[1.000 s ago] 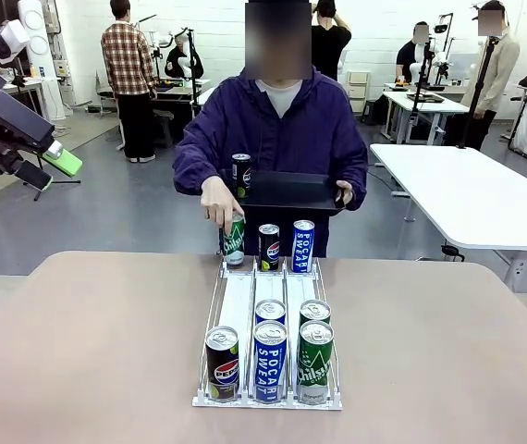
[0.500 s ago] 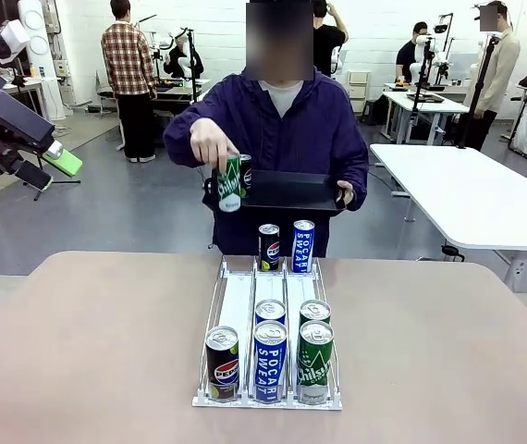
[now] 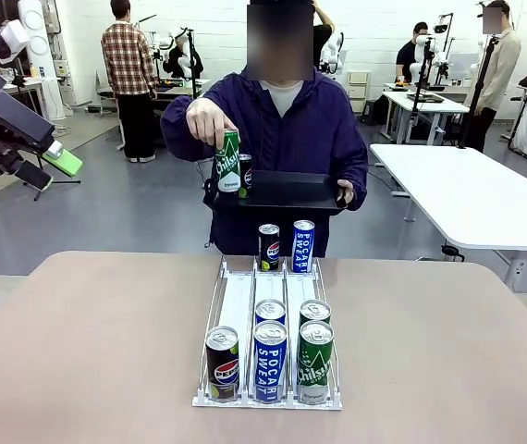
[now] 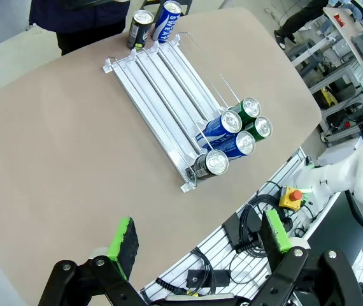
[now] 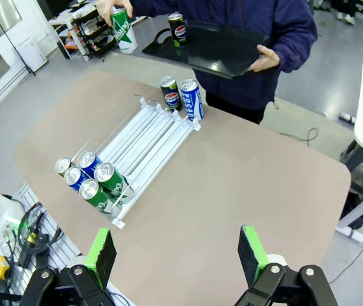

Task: Retrieve and hand over the desired beverage to the person.
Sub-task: Pick up another can of the same type that the person held from the Automatic Can Dispenser.

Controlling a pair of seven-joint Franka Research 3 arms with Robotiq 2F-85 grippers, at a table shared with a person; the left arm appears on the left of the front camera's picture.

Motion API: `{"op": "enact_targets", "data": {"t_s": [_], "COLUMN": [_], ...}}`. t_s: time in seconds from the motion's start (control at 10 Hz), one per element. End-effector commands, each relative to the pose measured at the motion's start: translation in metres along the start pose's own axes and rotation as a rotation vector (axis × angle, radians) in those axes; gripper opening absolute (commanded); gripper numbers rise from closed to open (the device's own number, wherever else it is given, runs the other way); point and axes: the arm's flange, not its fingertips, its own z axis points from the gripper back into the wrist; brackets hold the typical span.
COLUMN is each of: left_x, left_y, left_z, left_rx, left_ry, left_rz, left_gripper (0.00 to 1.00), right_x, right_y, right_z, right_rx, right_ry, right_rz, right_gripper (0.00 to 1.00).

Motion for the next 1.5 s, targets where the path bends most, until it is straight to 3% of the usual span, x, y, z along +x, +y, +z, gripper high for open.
{"op": "enact_targets", "data": {"t_s": [0.0,1.4], "left_x": [0.0002,0.0002], "left_y": [0.0002,0.0002], "left_z": [0.0000,0.0000], "left_rx": [-0.005,-0.005], "left_ry": [0.004,0.004], "left_rz": [-0.003,-0.003], "left_gripper": [1.00,1.00], "right_x": [-0.0010,-0.0010], "right_y": [-0.0005,-0.0005], "right_z": [-0.0035,-0.0035], "right_rx": [0.030,0.030], "right_ry": [-0.013,-0.013], "right_rz": [0.007,0.007], "right_gripper": [1.00,1.00]}}
